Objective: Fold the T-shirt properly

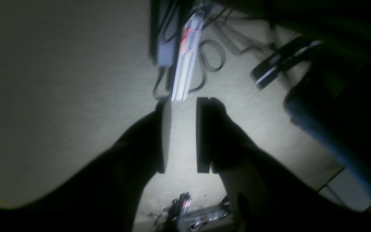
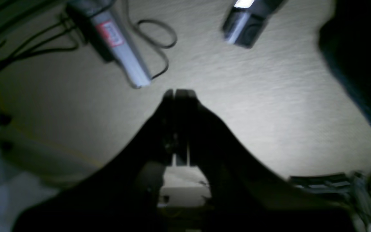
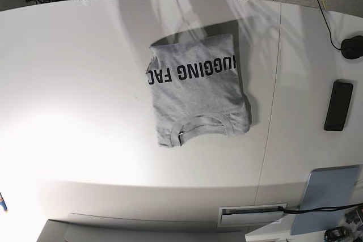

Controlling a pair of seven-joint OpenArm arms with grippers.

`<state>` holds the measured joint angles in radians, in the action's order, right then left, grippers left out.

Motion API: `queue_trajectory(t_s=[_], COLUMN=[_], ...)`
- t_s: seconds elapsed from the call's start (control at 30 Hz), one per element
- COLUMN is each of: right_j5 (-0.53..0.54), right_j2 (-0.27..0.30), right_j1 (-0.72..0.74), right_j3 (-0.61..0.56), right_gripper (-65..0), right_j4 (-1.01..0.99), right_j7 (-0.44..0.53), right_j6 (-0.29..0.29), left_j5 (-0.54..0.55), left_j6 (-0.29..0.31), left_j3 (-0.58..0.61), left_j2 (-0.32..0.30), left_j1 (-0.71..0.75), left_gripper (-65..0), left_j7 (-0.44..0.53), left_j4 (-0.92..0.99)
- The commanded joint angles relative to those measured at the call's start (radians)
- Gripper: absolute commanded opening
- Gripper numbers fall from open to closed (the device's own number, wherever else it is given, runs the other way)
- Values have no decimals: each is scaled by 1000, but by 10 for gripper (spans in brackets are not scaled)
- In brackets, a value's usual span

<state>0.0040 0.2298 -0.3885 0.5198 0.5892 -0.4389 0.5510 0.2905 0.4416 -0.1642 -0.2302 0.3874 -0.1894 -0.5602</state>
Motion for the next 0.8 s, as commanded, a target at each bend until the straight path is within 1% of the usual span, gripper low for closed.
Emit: queue_trajectory(t_s=[0.0, 0.07, 0.13, 0.2, 0.3, 0.37, 0.57, 0.67, 0.77], right_j5=[-5, -5, -5, -9, -42, -60, -61, -60, -27], right_j2=[20, 19, 16, 13, 14, 16, 23, 22, 22], right_j1=[15, 61, 98, 124, 145, 153, 153, 153, 153], right_j3=[3, 3, 3, 3, 0, -25, -198, -286, -358], right_gripper=[-650, -650, -650, -650, -650, -650, -650, -650, -650], right_j4=[-21, -64, -97, -121, -133, -133, -133, -133, -133], right_j7=[3, 3, 2, 1, 6, 10, 37, 70, 83], right_j6=[5, 6, 6, 6, 13, 13, 3, -35, -85], left_j5=[-6, -26, -55, -59, -58, -59, -58, -58, -58], left_j6=[-21, -79, -110, -121, -132, -131, -131, -131, -131], left_j3=[0, 0, 0, 0, 0, 0, 0, 0, 0], left_j2=[8, 34, 55, 69, 84, 86, 86, 86, 86], left_j1=[-13, -54, -89, -116, -146, -162, -175, -174, -174], left_gripper=[-497, -497, -497, -497, -497, -497, -497, -497, -497], left_j7=[-3, -21, -39, -43, -37, -38, -35, -34, -34], left_j4=[11, 38, 62, 90, 132, 151, 158, 158, 158])
